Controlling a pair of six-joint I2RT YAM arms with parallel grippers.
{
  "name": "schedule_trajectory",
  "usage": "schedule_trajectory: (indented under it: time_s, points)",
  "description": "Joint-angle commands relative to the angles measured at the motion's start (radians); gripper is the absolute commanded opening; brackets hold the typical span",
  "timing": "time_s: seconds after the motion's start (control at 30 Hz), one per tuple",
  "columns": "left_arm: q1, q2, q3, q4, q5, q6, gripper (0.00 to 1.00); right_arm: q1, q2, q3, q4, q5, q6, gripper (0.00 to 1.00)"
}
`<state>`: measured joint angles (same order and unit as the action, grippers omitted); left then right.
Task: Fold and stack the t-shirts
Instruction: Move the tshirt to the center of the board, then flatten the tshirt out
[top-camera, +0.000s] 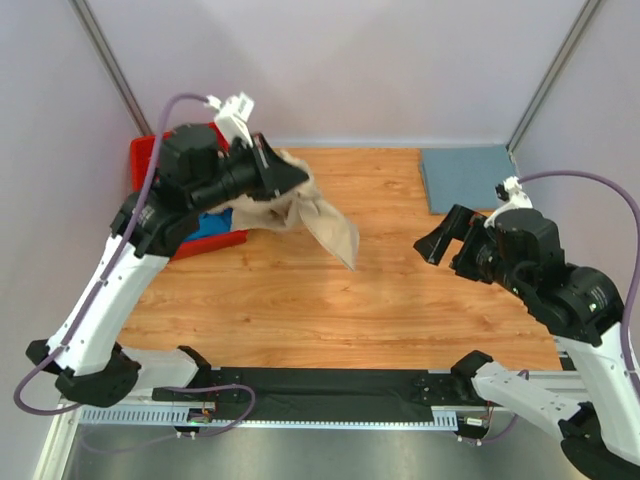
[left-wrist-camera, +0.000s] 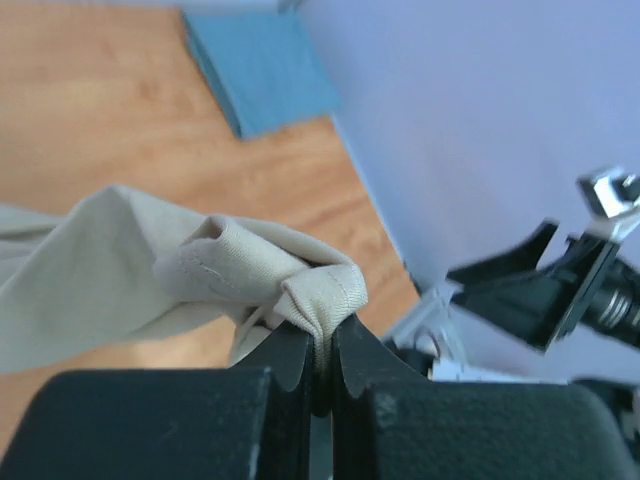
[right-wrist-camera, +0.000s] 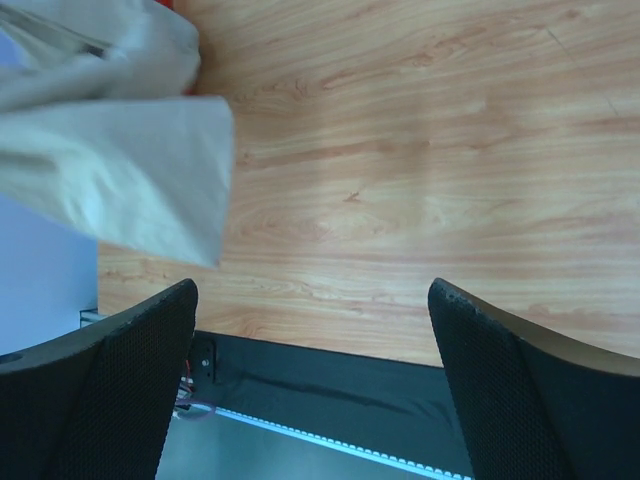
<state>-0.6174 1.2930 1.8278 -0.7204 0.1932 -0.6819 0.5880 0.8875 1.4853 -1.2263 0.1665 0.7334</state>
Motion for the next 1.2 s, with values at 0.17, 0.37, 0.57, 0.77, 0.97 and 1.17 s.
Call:
schedule_trajectory:
  time_s: [0.17, 0.37, 0.57, 0.77, 0.97, 1.17]
  points:
    - [-0.379, -0.196, -0.631, 0.088, -0.045, -0.331, 0.04, -0.001, -0.078, -0.160, -0.050, -0.047, 0.040, 0.98]
    - [-0.496, -0.224, -0.656, -0.201, -0.379, -0.470, 0.72, -0.001, -0.084, -0.313, 0.016, -0.221, 0.046, 0.98]
    - [-0.176, -0.340, -0.634, -0.315, -0.331, -0.343, 0.85, 0.001, -0.069, -0.511, 0.273, -0.348, 0.027, 0.95]
    - [0.145, -0.281, -0.749, -0.286, -0.088, -0.187, 0.82, 0.131, 0.173, -0.629, 0.511, -0.335, 0.064, 0.88]
    - [0.183, -0.103, -0.780, -0.107, -0.003, -0.122, 0.81, 0.387, 0.382, -0.675, 0.734, -0.314, 0.053, 0.89]
    - [0.183, 0.167, -0.696, -0.162, -0.032, -0.056, 0.76, 0.437, 0.470, -0.732, 0.849, -0.266, 0.084, 0.90]
